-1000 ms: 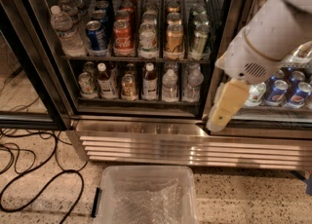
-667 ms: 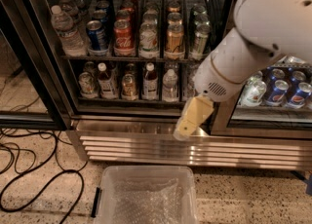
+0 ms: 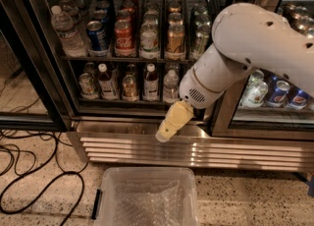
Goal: Pick coke can from middle shelf of fridge
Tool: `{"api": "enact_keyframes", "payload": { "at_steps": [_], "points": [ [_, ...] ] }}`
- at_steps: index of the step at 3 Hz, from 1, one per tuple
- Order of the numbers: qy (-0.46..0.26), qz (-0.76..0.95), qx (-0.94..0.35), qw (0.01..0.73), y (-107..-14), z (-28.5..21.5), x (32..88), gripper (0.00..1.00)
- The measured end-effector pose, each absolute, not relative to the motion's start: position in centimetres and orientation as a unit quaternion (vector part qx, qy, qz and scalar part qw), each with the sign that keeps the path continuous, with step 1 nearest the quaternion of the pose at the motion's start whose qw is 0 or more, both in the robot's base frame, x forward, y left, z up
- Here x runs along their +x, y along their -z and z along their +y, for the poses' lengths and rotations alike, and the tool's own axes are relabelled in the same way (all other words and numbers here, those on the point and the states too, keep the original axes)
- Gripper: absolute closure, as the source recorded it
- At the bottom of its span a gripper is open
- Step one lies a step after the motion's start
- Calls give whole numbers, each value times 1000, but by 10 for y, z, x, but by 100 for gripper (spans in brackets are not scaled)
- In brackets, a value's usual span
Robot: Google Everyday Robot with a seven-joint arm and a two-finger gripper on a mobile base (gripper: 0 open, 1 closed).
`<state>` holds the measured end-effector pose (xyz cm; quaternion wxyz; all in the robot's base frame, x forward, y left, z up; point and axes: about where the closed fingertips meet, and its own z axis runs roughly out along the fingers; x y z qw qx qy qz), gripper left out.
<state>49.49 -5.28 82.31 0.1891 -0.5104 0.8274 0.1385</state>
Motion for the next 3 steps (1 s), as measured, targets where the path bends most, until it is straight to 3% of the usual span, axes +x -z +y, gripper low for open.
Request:
{"api": "enact_keyframes", "payload": {
  "at_steps": [2, 3],
  "points": [
    [-134, 822, -511, 212, -802, -22, 498, 0],
    [-106, 823, -489, 269, -799, 9, 536, 0]
  ]
}}
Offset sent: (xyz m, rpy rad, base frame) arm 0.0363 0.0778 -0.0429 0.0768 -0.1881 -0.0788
